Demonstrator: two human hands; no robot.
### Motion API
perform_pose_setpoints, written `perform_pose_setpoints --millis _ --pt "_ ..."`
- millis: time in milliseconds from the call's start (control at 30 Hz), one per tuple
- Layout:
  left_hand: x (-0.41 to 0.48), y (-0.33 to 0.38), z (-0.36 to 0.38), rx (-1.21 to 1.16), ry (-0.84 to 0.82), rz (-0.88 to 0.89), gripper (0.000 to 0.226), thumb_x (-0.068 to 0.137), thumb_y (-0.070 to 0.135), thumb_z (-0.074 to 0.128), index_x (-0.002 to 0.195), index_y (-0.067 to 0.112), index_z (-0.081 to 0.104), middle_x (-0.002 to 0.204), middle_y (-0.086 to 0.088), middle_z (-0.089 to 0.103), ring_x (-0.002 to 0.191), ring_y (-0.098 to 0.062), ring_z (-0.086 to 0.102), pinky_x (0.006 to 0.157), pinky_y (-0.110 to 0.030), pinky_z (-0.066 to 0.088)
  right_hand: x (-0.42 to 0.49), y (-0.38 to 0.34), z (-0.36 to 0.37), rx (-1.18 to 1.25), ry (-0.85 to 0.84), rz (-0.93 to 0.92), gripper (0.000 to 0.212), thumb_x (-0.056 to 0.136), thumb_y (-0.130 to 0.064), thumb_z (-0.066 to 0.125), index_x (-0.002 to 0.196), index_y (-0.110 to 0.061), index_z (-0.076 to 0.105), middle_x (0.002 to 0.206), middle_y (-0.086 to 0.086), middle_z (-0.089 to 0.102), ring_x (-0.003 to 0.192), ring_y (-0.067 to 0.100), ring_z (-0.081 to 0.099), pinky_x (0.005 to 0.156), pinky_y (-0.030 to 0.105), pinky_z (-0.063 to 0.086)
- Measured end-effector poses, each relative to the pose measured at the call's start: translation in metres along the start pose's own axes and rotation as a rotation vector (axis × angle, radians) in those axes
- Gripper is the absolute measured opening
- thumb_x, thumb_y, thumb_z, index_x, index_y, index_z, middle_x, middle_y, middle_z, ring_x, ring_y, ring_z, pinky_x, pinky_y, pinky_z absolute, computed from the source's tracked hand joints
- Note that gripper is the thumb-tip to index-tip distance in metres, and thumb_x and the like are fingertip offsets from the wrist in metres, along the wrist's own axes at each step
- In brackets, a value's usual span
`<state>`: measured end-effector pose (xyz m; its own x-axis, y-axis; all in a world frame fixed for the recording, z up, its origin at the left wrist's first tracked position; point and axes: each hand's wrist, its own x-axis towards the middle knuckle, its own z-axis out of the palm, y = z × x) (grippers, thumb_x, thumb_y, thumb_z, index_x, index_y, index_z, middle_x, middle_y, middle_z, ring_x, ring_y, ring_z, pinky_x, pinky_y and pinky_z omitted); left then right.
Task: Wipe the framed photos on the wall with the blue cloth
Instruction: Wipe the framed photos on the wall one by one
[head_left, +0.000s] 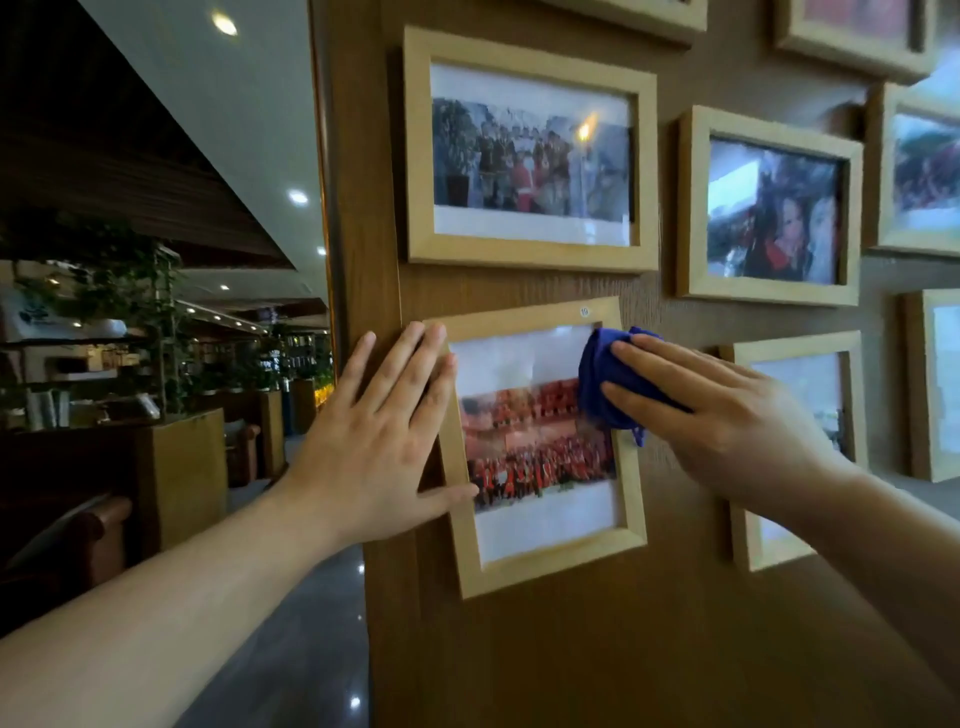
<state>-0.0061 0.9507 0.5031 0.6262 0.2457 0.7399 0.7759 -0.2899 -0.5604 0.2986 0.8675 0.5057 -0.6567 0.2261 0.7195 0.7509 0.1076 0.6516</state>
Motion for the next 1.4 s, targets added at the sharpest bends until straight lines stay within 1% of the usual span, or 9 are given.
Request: perform_pose_setpoints --millis 233,433,600,667,867,1033,1200,1300,1400 --pt "0.041 -0.029 -0.023 0.039 0.107 -0.070 0.101 0.084 0.076 0.034 0.150 0.001 0.020 0.160 -0.023 0.016 0.149 -0.035 0.009 0.116 -0.060 0.020 0.072 0.045 -0.009 -0.052 0.051 0.050 0.054 0.074 0.003 0.068 0.127 -0.006 0.056 0.136 0.022 0.050 0.124 0.038 0.048 0.073 0.055 0.056" --pt "0.084 -0.062 -0.038 0.064 0.172 -0.121 0.096 0.084 0.073 0.032 0.150 0.004 0.020 0.160 -0.021 0.018 0.149 -0.035 0.010 0.117 -0.058 0.020 0.133 0.060 -0.006 -0.093 0.064 0.039 0.069 0.066 -0.001 0.077 0.130 -0.009 0.052 0.138 0.022 0.048 0.122 0.041 0.049 0.074 0.056 0.055" --pt "0.108 -0.083 -0.044 0.053 0.218 -0.150 0.100 0.082 0.076 0.033 0.149 0.003 0.021 0.160 -0.020 0.020 0.149 -0.033 0.012 0.118 -0.056 0.019 0.182 0.070 -0.008 -0.075 0.255 0.179 0.053 0.078 -0.001 0.064 0.129 -0.013 0.054 0.137 0.019 0.050 0.115 0.041 0.054 0.066 0.052 0.056" --pt "0.113 -0.087 -0.042 0.034 0.222 -0.166 0.103 0.080 0.079 0.032 0.150 0.003 0.021 0.160 -0.019 0.020 0.149 -0.032 0.012 0.119 -0.054 0.017 0.201 0.067 -0.009 -0.059 0.292 0.222 0.052 0.081 0.000 0.062 0.131 -0.014 0.053 0.138 0.019 0.049 0.115 0.042 0.054 0.068 0.053 0.056" --pt "0.113 -0.090 -0.031 -0.039 0.225 -0.171 0.104 0.080 0.081 0.028 0.151 0.006 0.020 0.161 -0.016 0.020 0.150 -0.028 0.009 0.119 -0.053 0.020 0.231 0.042 0.000 -0.136 0.177 0.195 0.063 0.080 -0.011 0.065 0.139 -0.012 0.041 0.142 0.022 0.041 0.125 0.040 0.045 0.077 0.054 0.054" --pt "0.113 -0.090 -0.031 -0.041 0.228 -0.164 0.101 0.081 0.080 0.028 0.151 0.007 0.018 0.161 -0.017 0.021 0.150 -0.030 0.010 0.118 -0.052 0.021 0.210 0.058 0.007 -0.160 0.063 0.219 0.067 0.083 -0.015 0.063 0.143 -0.014 0.034 0.147 0.019 0.035 0.129 0.039 0.040 0.082 0.054 0.052" --pt "0.114 -0.089 -0.030 -0.024 0.235 -0.153 0.098 0.082 0.079 0.029 0.151 0.009 0.019 0.159 -0.018 0.026 0.149 -0.033 0.015 0.116 -0.053 0.022 0.171 0.103 0.009 -0.227 0.031 0.312 0.067 0.076 -0.006 0.069 0.138 -0.009 0.044 0.140 0.023 0.044 0.119 0.044 0.049 0.064 0.055 0.054" --pt "0.113 -0.087 -0.028 -0.014 0.243 -0.152 0.098 0.084 0.078 0.028 0.151 0.008 0.019 0.158 -0.018 0.028 0.148 -0.033 0.017 0.115 -0.053 0.022 0.157 0.119 0.011 -0.224 0.020 0.352 0.068 0.075 -0.002 0.069 0.138 -0.008 0.043 0.140 0.024 0.044 0.118 0.044 0.049 0.063 0.057 0.054" --pt "0.113 -0.086 -0.027 -0.017 0.251 -0.158 0.098 0.084 0.078 0.028 0.151 0.007 0.019 0.158 -0.018 0.027 0.148 -0.032 0.016 0.115 -0.053 0.023 0.159 0.107 0.013 -0.159 0.054 0.324 0.067 0.079 -0.005 0.065 0.141 -0.012 0.039 0.142 0.022 0.042 0.119 0.042 0.048 0.068 0.057 0.054"
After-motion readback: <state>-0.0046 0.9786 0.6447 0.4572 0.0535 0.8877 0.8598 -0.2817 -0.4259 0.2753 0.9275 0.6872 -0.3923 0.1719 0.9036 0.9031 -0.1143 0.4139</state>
